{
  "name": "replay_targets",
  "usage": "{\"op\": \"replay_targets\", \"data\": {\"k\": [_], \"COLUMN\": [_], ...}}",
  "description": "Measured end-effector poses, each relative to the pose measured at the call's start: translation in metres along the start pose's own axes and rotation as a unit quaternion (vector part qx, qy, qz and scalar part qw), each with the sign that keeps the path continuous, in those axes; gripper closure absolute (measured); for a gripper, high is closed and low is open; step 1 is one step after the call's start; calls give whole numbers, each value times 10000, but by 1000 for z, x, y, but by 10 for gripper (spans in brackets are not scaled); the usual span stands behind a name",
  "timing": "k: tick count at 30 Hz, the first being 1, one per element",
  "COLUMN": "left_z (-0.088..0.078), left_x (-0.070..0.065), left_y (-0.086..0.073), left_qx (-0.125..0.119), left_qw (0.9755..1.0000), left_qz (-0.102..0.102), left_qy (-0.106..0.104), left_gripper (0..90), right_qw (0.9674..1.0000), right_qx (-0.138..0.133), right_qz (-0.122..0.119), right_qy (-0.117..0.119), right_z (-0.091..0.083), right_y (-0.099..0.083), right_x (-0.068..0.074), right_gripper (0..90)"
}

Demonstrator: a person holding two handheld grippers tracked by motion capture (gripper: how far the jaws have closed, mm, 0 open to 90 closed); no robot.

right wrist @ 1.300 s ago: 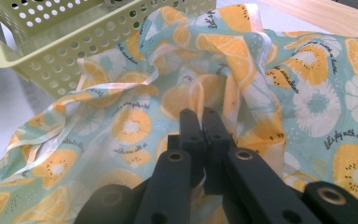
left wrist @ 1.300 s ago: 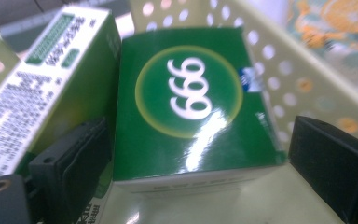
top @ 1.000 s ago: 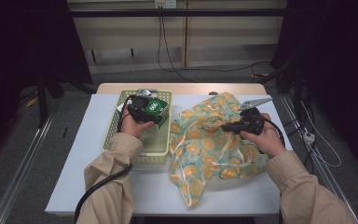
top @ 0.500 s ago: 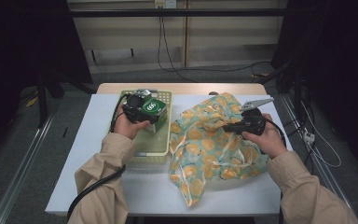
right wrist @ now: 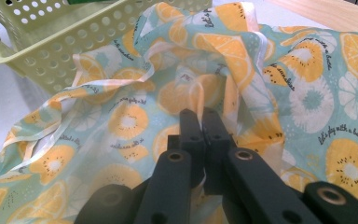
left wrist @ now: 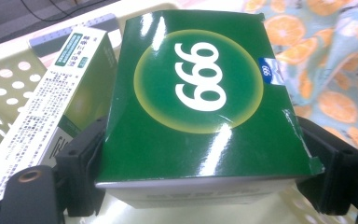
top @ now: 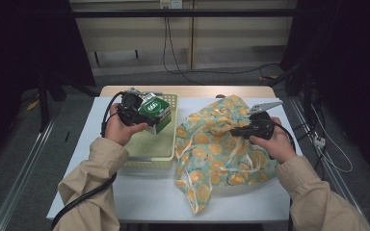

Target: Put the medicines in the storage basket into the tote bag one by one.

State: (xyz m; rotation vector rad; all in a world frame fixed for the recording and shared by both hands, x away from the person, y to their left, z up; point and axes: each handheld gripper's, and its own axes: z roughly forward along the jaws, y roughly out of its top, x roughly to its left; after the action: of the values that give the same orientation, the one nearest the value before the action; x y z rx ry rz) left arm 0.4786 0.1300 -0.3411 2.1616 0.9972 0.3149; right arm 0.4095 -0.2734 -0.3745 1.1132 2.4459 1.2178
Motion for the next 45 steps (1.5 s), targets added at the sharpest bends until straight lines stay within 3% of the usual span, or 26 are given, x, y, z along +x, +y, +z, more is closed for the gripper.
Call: {"op": "replay_targets", "data": {"k": [3,6,11,18,19,22,23,24,26,27,28,32,34,40,45], "left_z": [-10,-18,-30,-36,-36,-32,-32,-29,-26,-24,-21,-6,5,20,33], "left_x": [-4,-8,-20,-48,-54,-72,-72,-82,-87,-93,-97,-113,-123,-136,-143], "left_y": [3,5,11,18,19,21,21,21,21,20,20,16,13,8,2], "left_qx": [-63,-176,-277,-393,-409,-437,-437,-447,-448,-438,-440,-343,-330,-259,-130], "left_qw": [9999,9998,9984,9943,9945,9898,9898,9874,9864,9872,9849,9823,9796,9772,9777], "left_qz": [102,30,291,566,585,782,782,881,933,967,979,1089,1127,1187,1198], "left_qy": [-65,-127,-408,-814,-768,-1108,-1108,-1233,-1279,-1188,-1357,-1485,-1633,-1743,-1717], "left_gripper": [163,163,163,163,163,163,162,163,163,162,162,162,162,162,162], "right_qw": [10000,10000,10000,10000,10000,10000,10000,10000,10000,10000,10000,10000,10000,10000,10000], "right_qx": [6,-3,-8,-15,-12,-25,-34,-40,-39,-26,-25,-52,-59,-50,-53], "right_qz": [-2,11,16,4,-4,-11,-6,-8,-4,4,-4,-12,-5,-38,-26], "right_qy": [-4,-12,-12,-8,-3,5,7,2,1,6,4,8,7,4,10], "right_z": [0,-1,-2,-2,-2,-2,-2,-2,-2,-2,-2,-3,-4,-5,-5], "right_y": [0,0,0,0,1,1,1,1,1,1,1,1,2,2,2], "right_x": [0,0,0,1,1,3,3,2,2,2,2,3,3,4,4], "right_gripper": [898,898,898,898,898,898,898,898,898,898,899,899,899,899,899]}}
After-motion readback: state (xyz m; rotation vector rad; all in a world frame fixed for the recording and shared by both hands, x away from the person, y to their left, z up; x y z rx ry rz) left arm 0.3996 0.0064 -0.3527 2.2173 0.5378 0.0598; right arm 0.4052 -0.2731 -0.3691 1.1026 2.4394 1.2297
